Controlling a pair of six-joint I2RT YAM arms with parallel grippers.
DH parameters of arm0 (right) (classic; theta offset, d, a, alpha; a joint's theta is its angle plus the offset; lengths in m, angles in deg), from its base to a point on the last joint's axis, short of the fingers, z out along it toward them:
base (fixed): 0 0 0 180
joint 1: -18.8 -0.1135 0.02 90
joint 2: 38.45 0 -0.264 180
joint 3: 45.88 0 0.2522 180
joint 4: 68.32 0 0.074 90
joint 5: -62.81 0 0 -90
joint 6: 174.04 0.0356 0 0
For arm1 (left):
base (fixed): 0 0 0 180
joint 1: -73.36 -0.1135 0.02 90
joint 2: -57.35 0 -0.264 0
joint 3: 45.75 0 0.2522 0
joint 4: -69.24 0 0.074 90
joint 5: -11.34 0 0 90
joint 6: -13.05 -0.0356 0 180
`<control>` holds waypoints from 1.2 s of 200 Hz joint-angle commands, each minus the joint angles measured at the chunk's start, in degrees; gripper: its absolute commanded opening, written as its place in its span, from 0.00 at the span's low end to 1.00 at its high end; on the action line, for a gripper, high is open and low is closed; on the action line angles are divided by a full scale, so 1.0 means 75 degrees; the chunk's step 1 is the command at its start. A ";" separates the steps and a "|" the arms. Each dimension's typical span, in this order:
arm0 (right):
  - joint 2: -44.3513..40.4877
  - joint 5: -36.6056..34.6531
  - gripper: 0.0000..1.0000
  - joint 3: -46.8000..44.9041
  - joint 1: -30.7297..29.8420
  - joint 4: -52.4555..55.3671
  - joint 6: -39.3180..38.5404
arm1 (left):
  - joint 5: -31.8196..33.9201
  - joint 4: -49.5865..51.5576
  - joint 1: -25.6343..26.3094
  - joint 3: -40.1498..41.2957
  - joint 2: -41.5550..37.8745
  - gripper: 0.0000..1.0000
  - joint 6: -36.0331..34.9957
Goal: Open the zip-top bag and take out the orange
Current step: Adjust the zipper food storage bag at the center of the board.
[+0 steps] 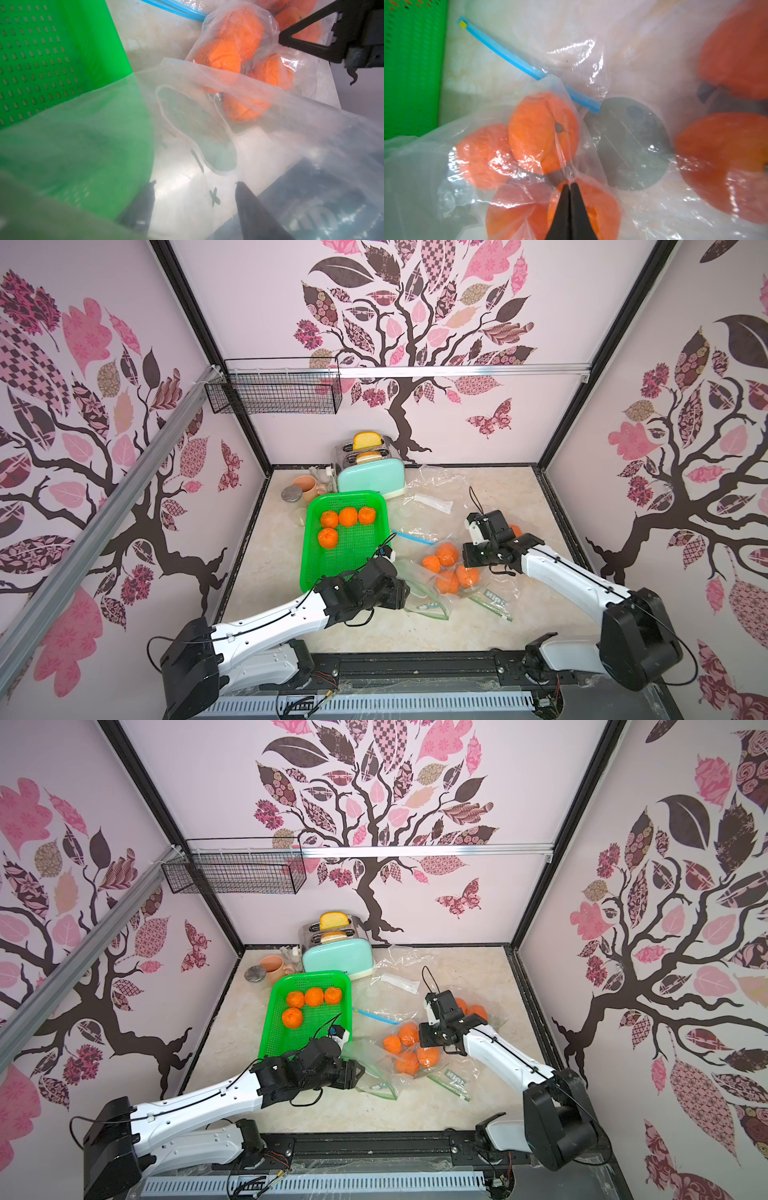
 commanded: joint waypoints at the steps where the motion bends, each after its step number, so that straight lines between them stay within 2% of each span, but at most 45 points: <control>1: -0.0712 -0.0438 0.00 -0.0020 0.0008 0.0049 0.0112 | 0.0008 0.0091 -0.0040 -0.0153 -0.0185 0.65 -0.0129; 41: -0.1935 -0.1417 0.00 -0.0009 0.0010 0.0227 0.0140 | -0.0179 -0.0147 -0.0040 -0.0158 0.0105 0.66 -0.0124; 53: -0.2175 -0.1440 0.00 -0.0107 0.0013 0.0149 0.0054 | -0.0214 -0.0191 -0.0040 -0.0173 0.0209 0.66 -0.0135; 86: -0.2161 -0.1857 0.00 -0.0275 0.0015 0.0183 0.0135 | -0.0358 -0.0341 -0.0040 -0.0264 0.0463 0.66 -0.0199; 113: -0.2062 -0.1697 0.00 -0.0516 0.0013 0.0038 0.0194 | -0.0777 -0.0393 -0.0034 -0.0405 0.0648 0.65 -0.0404; 146: -0.1901 -0.1692 0.00 -0.0490 0.0020 0.0000 0.0231 | -0.1787 -0.0602 0.0150 -0.0369 0.0533 0.52 -0.0831; 179: -0.1883 -0.1677 0.00 -0.0489 0.0018 -0.0007 0.0247 | -0.2659 -0.0253 0.0900 -0.0150 0.0408 0.40 -0.1280; 205: -0.1873 -0.1681 0.00 -0.0508 0.0017 -0.0036 0.0249 | -0.3415 -0.0855 0.1439 0.0543 0.0256 0.30 -0.1123; 226: -0.1849 -0.1663 0.00 -0.0484 0.0011 -0.0048 0.0243 | -0.3442 -0.1103 0.1741 0.0903 0.0232 0.25 -0.1056; 240: -0.1848 -0.1650 0.00 -0.0479 0.0011 -0.0054 0.0243 | -0.3057 -0.1179 0.1753 0.1013 0.0377 0.23 -0.0941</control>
